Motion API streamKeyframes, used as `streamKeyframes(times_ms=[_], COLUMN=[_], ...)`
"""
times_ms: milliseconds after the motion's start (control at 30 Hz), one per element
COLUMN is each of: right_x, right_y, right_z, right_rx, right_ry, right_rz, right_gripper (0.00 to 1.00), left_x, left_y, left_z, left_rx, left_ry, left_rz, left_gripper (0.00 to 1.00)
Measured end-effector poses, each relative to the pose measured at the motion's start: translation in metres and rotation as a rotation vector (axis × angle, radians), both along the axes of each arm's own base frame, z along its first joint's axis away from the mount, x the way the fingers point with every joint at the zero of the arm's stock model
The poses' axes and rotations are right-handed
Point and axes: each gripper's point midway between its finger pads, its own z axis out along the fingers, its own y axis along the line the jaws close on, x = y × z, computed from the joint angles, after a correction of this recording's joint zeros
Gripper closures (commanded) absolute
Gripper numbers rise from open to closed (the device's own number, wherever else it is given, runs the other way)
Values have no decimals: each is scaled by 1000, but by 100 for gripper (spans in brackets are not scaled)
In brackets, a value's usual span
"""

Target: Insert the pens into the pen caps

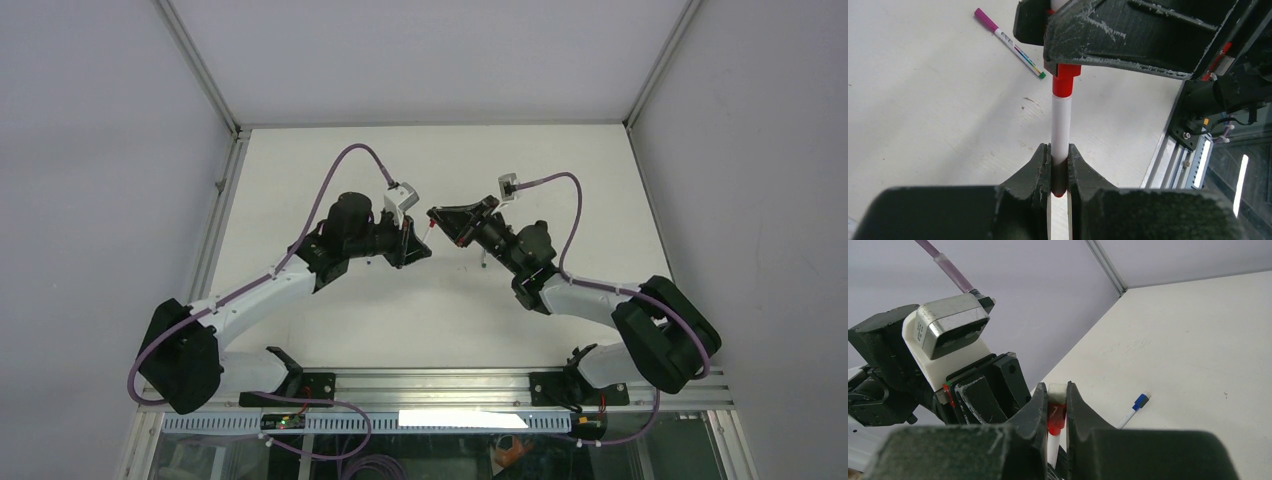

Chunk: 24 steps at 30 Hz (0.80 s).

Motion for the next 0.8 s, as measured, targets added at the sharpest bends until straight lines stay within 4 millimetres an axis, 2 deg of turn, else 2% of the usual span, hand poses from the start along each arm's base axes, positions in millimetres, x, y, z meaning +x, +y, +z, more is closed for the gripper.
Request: streamKeyframes(times_ms=[367, 800], right_x=[8, 3], right_y=[3, 16], right_z=[8, -8], right_rx=[49, -14], right_ry=[-20, -15], right_rz=[-69, -125], right_gripper=[100, 100], left_x=[15, 17], left_y=[7, 29], left_z=[10, -7], left_rx=[95, 266], left_ry=[-61, -77], left_rz=[31, 40], left_gripper=[100, 100])
